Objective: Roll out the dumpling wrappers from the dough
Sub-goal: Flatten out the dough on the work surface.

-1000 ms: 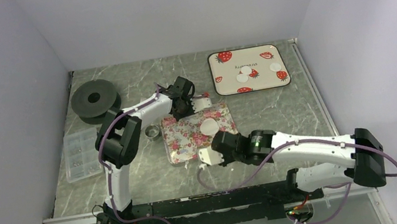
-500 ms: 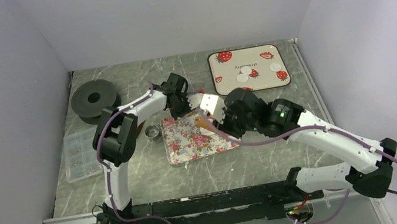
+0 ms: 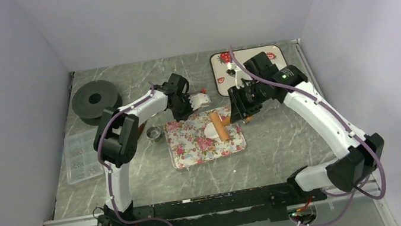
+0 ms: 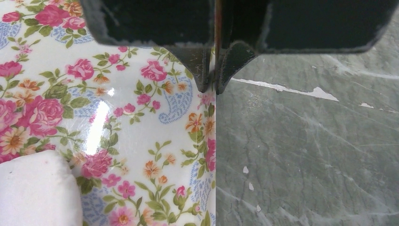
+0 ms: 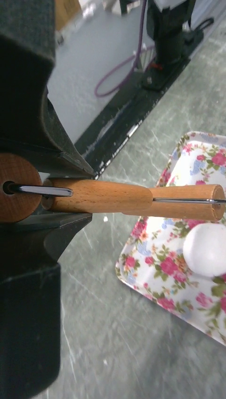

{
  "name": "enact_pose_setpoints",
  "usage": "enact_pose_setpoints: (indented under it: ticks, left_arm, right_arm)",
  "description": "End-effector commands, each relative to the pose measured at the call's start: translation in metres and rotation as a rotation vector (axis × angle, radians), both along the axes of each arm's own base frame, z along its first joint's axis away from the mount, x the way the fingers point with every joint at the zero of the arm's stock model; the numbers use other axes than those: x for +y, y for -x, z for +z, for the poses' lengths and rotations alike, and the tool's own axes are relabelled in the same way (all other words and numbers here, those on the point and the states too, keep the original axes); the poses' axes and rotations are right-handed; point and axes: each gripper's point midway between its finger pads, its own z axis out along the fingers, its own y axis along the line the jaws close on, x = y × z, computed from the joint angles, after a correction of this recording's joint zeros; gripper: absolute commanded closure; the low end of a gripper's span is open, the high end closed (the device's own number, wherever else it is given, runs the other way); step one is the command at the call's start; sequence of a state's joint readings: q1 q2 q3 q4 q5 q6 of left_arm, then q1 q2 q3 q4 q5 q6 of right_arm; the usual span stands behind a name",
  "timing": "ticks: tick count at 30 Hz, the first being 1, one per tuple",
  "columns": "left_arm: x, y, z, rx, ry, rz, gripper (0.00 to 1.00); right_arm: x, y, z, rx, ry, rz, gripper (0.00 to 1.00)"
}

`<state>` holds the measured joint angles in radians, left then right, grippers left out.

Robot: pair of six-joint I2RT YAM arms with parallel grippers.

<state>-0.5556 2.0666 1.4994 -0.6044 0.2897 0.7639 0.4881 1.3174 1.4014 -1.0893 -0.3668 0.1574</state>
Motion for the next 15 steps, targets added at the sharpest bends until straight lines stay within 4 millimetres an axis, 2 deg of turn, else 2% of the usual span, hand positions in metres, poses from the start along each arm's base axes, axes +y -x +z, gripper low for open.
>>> enact_pose_setpoints:
  ticks: [1,5,13,15]
  left_arm:
    - [0.018,0.064,-0.053,0.285,-0.095,0.008,1.0]
    - [0.021,0.064,-0.057,0.28,-0.107,0.009,1.0]
    - [0.024,0.064,-0.062,0.278,-0.124,0.012,1.0]
    - [0.024,0.065,-0.062,0.28,-0.123,0.01,1.0]
  right_arm:
    - [0.02,-0.003,0.002,0.154,-0.147,-0.012,1.0]
    - [0.026,-0.026,-0.014,0.19,-0.115,-0.001,1.0]
    - [0.012,-0.055,-0.061,0.274,-0.038,-0.041,1.0]
    - [0.002,-0.061,-0.081,0.293,0.014,-0.065,1.0]
